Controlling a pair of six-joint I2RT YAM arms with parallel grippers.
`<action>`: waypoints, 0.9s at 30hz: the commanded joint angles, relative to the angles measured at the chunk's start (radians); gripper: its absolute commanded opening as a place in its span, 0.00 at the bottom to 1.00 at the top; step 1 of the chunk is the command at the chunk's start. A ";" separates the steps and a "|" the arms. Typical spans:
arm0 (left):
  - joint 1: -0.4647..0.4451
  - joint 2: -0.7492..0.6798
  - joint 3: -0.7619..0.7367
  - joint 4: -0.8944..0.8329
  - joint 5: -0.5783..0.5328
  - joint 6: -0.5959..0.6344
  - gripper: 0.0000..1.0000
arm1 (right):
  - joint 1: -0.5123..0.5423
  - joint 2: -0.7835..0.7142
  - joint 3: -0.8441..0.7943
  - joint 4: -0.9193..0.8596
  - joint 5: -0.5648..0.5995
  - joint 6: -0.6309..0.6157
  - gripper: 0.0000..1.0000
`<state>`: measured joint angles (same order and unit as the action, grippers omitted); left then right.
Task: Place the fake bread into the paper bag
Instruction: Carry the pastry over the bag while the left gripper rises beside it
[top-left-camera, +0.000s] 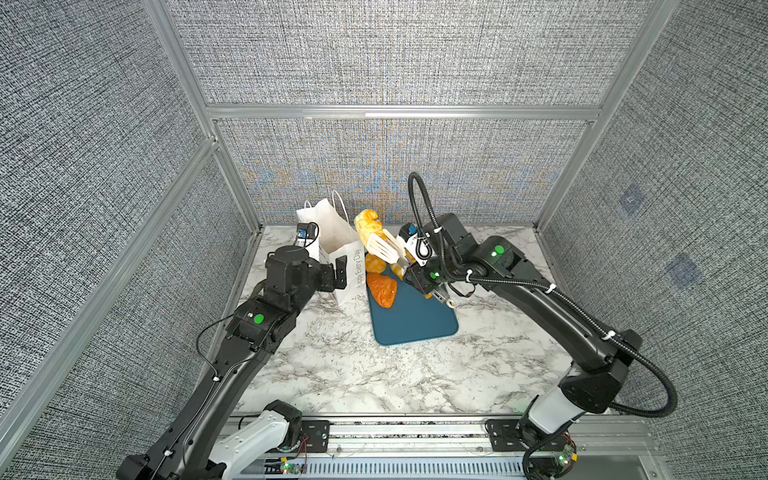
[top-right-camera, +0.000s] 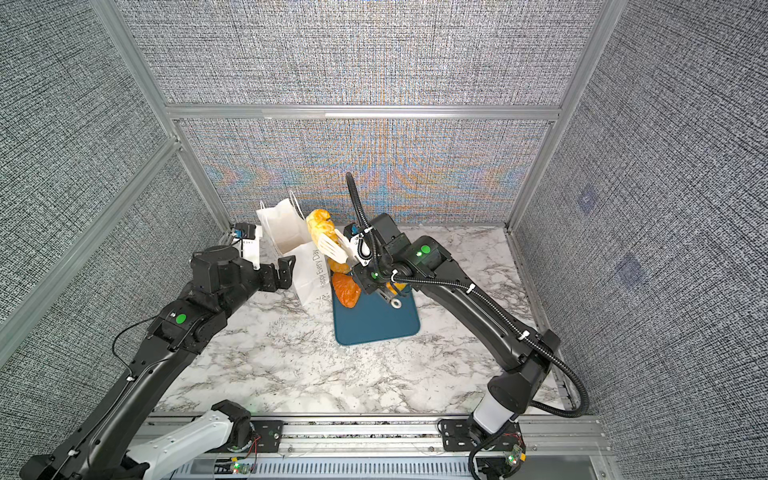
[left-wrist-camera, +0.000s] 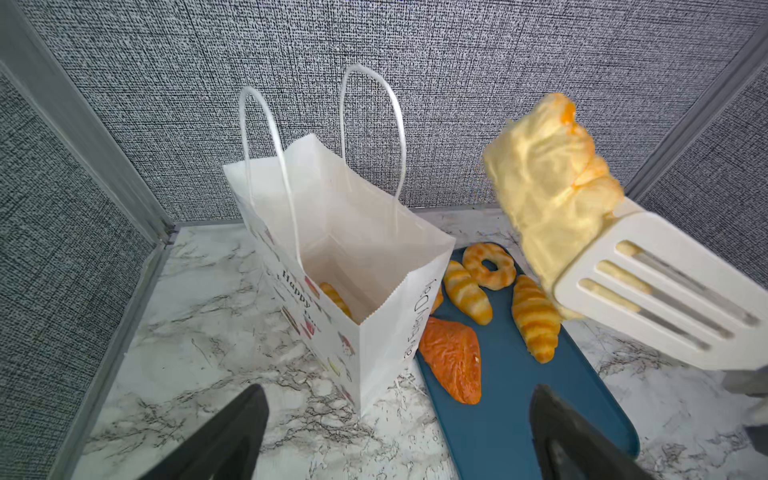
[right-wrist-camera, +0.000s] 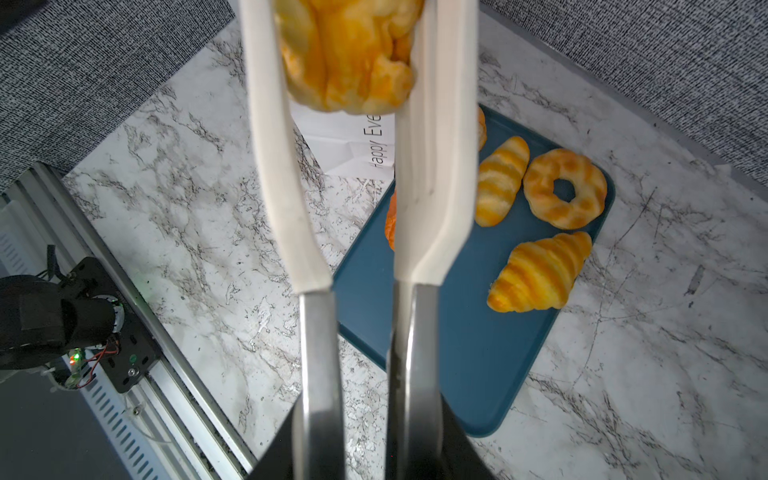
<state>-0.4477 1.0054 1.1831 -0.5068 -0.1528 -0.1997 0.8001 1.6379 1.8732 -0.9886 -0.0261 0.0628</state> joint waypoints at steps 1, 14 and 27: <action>0.032 0.015 0.028 -0.042 0.075 0.033 0.99 | 0.009 0.020 0.044 0.029 -0.005 -0.019 0.34; 0.185 0.004 0.026 -0.064 0.200 0.033 0.99 | 0.030 0.204 0.270 0.030 -0.029 -0.045 0.34; 0.212 -0.024 -0.021 -0.081 0.226 0.022 0.99 | 0.037 0.336 0.387 0.065 -0.005 -0.041 0.34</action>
<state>-0.2386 0.9848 1.1698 -0.5797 0.0528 -0.1761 0.8360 1.9625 2.2395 -0.9741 -0.0479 0.0216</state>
